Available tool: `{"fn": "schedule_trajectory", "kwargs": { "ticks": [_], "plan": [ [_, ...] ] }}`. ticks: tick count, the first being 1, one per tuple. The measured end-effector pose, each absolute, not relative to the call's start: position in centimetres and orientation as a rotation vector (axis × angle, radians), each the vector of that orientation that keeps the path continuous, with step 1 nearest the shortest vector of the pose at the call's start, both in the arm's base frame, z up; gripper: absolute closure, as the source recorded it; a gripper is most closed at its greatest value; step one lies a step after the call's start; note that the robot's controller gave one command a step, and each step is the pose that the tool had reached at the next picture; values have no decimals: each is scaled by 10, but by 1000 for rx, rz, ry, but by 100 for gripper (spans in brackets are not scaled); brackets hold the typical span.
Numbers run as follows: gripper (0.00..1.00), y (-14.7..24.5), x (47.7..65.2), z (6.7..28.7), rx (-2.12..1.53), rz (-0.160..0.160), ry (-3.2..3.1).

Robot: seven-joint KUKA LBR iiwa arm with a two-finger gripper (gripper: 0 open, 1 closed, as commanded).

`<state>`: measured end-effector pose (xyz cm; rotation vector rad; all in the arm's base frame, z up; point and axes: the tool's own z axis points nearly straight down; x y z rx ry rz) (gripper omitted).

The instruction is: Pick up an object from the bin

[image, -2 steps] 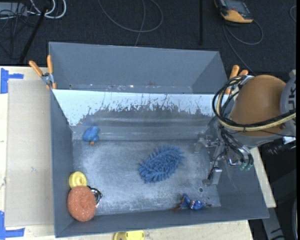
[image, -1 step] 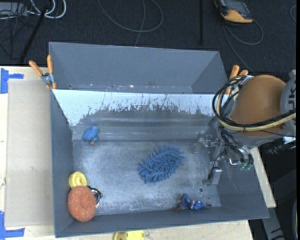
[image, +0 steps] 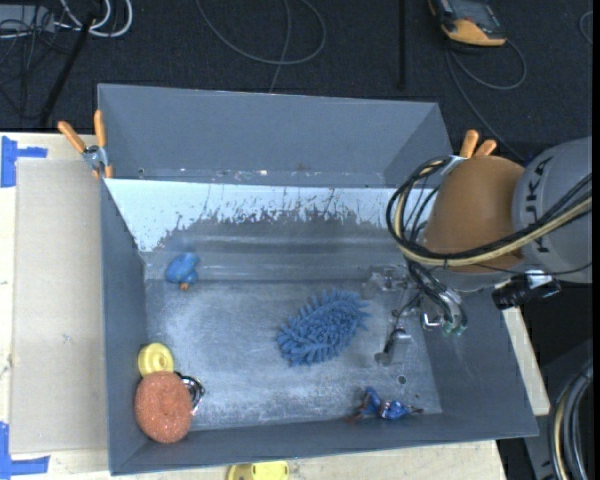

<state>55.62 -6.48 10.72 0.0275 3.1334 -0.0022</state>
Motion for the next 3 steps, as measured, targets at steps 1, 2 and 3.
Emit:
{"fn": "schedule_trajectory", "kwargs": {
  "ticks": [1, 2, 3],
  "plan": [
    [0, -50, 540, 76, 28, 3, 3144],
    [0, -25, 572, 73, 168, 0, 3137],
    [100, -22, 593, 70, -51, 0, 3139]
  ]
}}
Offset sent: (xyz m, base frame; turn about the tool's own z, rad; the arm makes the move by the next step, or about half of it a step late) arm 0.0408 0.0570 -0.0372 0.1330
